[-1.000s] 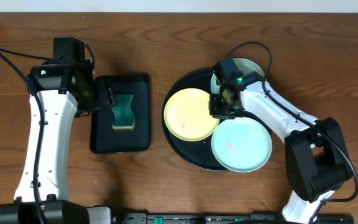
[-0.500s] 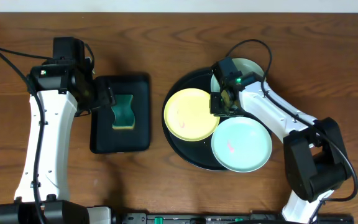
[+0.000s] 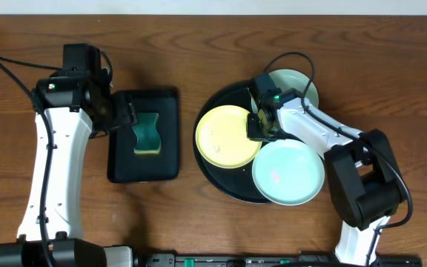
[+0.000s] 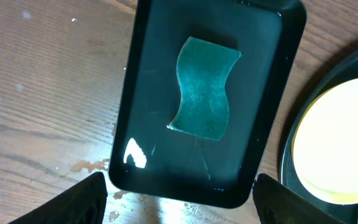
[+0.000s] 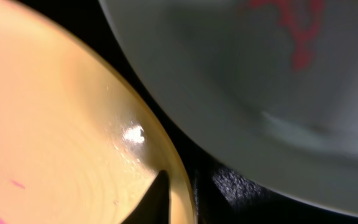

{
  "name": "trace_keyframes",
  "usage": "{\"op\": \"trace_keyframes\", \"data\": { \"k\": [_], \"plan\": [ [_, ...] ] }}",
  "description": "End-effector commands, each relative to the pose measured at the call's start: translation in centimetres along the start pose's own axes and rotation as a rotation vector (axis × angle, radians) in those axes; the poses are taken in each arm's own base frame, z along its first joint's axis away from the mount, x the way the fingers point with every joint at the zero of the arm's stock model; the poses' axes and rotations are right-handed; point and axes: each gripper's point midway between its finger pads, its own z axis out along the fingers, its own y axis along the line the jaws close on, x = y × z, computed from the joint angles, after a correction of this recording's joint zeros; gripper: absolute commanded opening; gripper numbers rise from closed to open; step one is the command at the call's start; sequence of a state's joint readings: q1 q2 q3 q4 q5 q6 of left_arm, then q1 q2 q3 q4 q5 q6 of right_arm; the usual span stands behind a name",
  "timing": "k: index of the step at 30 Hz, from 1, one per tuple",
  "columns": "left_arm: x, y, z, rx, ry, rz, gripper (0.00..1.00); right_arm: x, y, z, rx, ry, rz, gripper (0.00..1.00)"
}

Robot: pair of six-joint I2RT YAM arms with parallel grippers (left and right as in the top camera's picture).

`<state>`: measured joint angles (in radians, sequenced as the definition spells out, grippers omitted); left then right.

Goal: Clean dirty plates on tray and stack at the side
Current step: 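Grasp the green sponge with the left gripper and lift it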

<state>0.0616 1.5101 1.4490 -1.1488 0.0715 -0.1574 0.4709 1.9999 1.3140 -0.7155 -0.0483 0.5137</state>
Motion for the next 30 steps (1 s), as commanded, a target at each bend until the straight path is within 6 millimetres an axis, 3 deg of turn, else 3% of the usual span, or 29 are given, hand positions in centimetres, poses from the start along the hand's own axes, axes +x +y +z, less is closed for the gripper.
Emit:
{"op": "trace_keyframes", "data": {
  "k": [1,3,10,15,18,22,30],
  "plan": [
    [-0.5,0.1,0.1,-0.01,-0.014,-0.004,0.76,-0.3,0.4,0.8,0.01,-0.008,-0.006,0.09],
    [-0.3,0.1,0.7,-0.011,-0.008,-0.004,0.76,-0.3,0.4,1.0,0.011,-0.005,-0.005,0.01],
    [0.3,0.3,3.4,-0.021,0.037,-0.004,0.76,-0.1,0.3,1.4,0.017,0.005,-0.005,0.01],
    [0.6,0.4,6.9,-0.034,0.106,-0.006,0.75,0.0,0.4,1.4,0.017,0.007,-0.01,0.01],
    [0.7,-0.2,9.0,-0.006,0.155,0.001,0.67,0.0,0.4,1.4,0.017,0.007,-0.01,0.01],
    [1.0,-2.5,11.2,0.126,0.209,0.07,0.63,0.0,0.4,1.4,0.017,0.007,-0.01,0.01],
    [1.4,-2.3,14.9,0.115,0.27,0.071,0.55,0.0,0.4,1.4,0.017,0.006,-0.01,0.01]
  ]
}}
